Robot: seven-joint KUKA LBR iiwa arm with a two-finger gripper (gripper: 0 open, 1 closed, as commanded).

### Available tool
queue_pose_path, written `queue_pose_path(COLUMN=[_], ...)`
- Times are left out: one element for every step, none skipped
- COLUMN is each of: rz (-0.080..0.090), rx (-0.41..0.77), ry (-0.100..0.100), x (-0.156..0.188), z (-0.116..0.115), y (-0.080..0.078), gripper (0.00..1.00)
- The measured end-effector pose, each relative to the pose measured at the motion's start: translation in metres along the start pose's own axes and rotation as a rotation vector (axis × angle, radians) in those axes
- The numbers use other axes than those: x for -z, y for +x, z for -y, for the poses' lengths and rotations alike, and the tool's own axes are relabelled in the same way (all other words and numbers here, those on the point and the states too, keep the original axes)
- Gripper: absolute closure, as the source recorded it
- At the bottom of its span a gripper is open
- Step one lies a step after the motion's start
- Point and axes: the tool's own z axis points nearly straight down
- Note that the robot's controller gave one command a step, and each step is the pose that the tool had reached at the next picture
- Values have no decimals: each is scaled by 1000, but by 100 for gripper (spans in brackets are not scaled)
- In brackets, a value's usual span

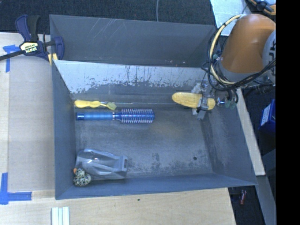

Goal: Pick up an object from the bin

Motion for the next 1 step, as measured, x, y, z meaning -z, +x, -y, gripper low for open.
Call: queue_pose_path(rz=[0], rx=[8], ry=[-1], x=[59], z=[3], y=[-1], gripper=[100])
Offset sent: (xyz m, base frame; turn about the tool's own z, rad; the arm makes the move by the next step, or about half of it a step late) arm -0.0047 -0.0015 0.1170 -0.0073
